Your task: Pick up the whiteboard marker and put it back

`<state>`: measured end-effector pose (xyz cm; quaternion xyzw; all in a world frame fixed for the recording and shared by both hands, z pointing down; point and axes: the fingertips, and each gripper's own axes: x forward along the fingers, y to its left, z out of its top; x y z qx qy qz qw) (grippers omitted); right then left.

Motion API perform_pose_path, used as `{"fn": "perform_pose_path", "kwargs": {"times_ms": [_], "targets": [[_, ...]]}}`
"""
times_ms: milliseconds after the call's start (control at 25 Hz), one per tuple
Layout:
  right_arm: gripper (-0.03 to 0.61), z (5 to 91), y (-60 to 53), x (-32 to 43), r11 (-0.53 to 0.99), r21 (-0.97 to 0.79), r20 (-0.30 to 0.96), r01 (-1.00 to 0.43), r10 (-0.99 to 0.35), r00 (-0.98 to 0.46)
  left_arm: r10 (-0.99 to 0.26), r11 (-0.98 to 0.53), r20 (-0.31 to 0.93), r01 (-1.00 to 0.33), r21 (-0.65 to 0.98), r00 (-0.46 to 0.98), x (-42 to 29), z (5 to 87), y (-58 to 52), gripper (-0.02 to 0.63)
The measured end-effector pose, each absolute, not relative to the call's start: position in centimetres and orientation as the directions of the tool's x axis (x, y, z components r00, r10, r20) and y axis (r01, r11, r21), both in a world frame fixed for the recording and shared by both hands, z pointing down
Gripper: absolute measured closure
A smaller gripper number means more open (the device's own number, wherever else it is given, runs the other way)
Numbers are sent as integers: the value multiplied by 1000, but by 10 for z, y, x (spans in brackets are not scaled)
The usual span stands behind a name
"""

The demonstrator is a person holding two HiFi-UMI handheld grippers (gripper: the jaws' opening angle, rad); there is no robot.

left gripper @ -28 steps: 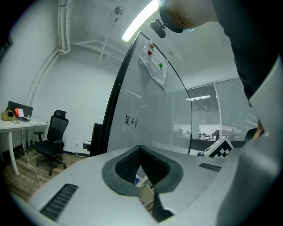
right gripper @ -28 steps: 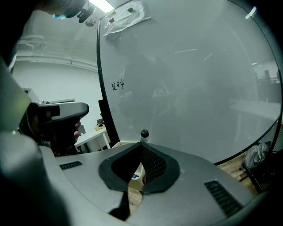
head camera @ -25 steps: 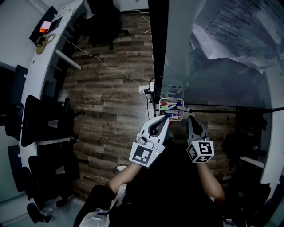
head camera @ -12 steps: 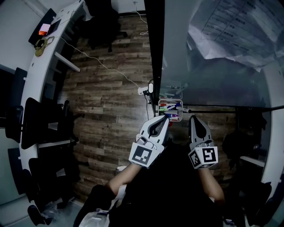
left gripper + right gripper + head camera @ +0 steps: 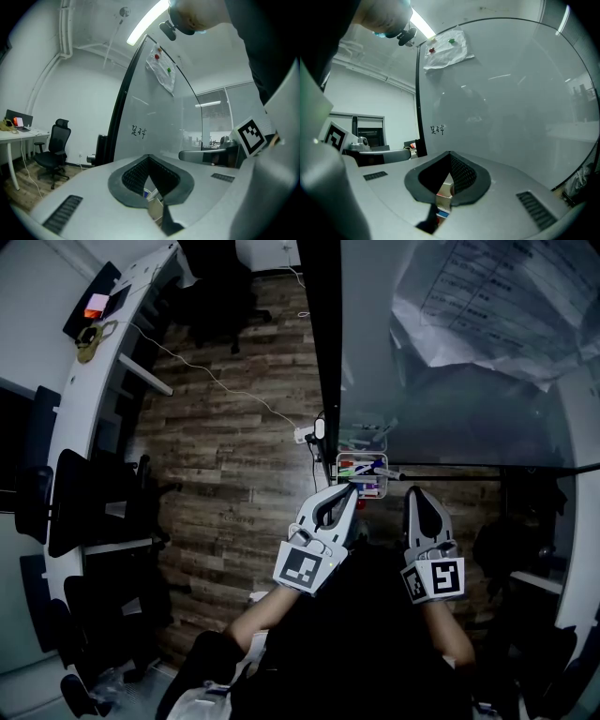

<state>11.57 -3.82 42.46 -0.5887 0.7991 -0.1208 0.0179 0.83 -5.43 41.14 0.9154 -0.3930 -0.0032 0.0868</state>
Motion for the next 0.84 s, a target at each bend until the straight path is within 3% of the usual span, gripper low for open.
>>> {"fn": "perform_pose_path", "kwargs": {"times_ms": [840], "targets": [[565,424,-37,113,268,-204,112,-942,-949,-294,-707,-690,69,-708,154,704,9,413,-53,607]]}}
